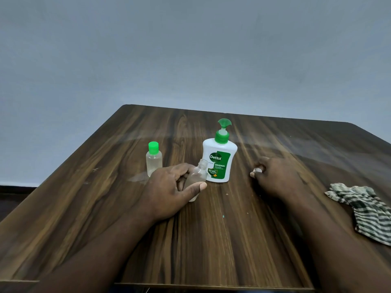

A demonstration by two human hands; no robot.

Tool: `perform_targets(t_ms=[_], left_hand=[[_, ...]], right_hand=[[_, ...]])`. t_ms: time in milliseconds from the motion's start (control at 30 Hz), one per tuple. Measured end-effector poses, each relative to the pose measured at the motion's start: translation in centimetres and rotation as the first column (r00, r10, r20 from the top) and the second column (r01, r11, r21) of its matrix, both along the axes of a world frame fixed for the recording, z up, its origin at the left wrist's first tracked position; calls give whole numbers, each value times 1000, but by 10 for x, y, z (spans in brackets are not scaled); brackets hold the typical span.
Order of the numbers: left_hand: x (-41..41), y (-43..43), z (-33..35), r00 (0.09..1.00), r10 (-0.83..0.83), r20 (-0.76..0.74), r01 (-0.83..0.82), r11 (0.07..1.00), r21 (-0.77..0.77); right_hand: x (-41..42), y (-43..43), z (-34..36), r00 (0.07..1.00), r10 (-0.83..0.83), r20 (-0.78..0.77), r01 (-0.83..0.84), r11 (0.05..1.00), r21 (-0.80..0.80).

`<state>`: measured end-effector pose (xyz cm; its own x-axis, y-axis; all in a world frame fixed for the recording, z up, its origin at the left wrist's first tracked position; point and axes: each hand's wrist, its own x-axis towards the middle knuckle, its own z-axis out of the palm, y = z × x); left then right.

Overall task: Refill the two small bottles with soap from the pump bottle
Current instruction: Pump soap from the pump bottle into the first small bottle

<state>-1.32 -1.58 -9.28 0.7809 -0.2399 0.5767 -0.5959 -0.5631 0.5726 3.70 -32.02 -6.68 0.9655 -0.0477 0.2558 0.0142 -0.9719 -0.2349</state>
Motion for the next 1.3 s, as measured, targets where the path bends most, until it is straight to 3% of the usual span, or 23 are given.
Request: perform_targets(t_ms=[133, 167, 233, 300, 367, 400, 467, 567, 767, 1000, 1167, 1300], left_hand=[[-2, -1, 3, 998, 13, 58, -13, 1000, 6], [-3, -1, 5, 997, 22, 73, -21, 1000, -10], [-2, -2, 10, 996, 17, 82, -13, 999, -48], [-1, -6, 19, 996, -30, 83, 38, 995, -91], [4, -10, 32, 992, -74, 104, 85, 990, -112], [8, -12, 40, 989, -85, 118, 99, 988, -119], [19, -13, 56, 987, -94, 129, 113, 982, -148], [41, -15, 70, 987, -107, 117, 133, 961, -244], [74, -28, 65, 995, -64, 71, 82, 950, -301], [75, -38, 45, 998, -58, -12, 52, 960, -276], [70, -38, 40, 969, -169, -182, 73, 894, -442], [65, -38, 44, 941, -245, -234, 81, 833, -547]], right_hand=[[4, -5, 10, 999, -10, -36, 8, 999, -41], [4, -4, 15, 1000, -4, 11, 4, 1000, 2], [0, 2, 31, 984, 39, 173, -83, 962, 258], [-4, 14, 48, 947, 157, 282, -292, 785, 546], [-4, 27, 59, 886, 359, 294, -460, 595, 659], [0, 33, 59, 860, 446, 249, -485, 561, 671], [9, 45, 55, 828, 542, 141, -488, 575, 657], [25, 58, 41, 836, 544, 66, -486, 679, 550], [50, 60, 30, 909, 381, 167, -408, 738, 537], [61, 58, 26, 891, 397, 221, -444, 660, 606], [56, 64, 47, 848, 413, 333, -529, 614, 586], [51, 75, 35, 814, 388, 432, -574, 651, 497]])
